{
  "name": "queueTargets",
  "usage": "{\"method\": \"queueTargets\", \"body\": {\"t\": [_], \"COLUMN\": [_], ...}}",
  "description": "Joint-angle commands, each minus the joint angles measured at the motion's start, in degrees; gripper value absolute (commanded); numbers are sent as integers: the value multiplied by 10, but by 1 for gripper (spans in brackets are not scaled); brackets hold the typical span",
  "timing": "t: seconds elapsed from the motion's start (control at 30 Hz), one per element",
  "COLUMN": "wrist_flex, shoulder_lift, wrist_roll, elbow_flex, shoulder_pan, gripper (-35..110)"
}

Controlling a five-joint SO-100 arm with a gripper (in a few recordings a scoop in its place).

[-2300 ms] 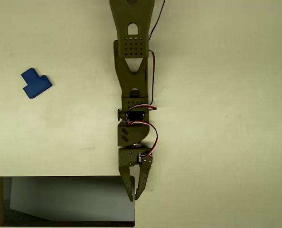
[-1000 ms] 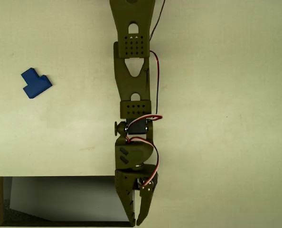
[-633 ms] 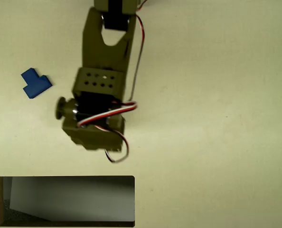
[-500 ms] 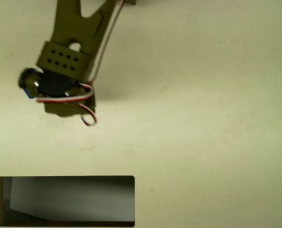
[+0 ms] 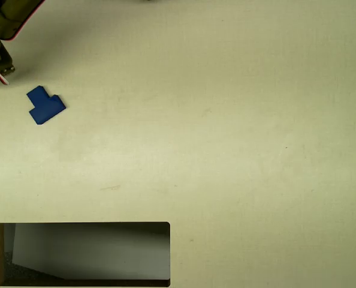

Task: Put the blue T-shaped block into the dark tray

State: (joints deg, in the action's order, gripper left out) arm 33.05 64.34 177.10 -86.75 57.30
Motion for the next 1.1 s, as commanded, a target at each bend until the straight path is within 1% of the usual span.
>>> {"method": "queueTargets", "body": {"t": [0.0, 0.13, 0.37, 0.53, 0.8, 0.9, 0.97, 1.0, 1.07], "wrist_flex": [-62, -156, -250, -293, -320, -316, -274, -240, -131], "shoulder_lift": [-5, -4, 29, 69, 141, 169, 209, 236, 294], "wrist_roll": [159, 134, 70, 22, -84, -125, -172, -207, -291], "elbow_flex": [-9, -83, -198, -282, -395, -413, -398, -379, -308], "shoulder_pan": [2, -47, -131, -181, -273, -299, -308, -314, -323], "gripper": [0, 0, 0, 0, 0, 0, 0, 0, 0]}}
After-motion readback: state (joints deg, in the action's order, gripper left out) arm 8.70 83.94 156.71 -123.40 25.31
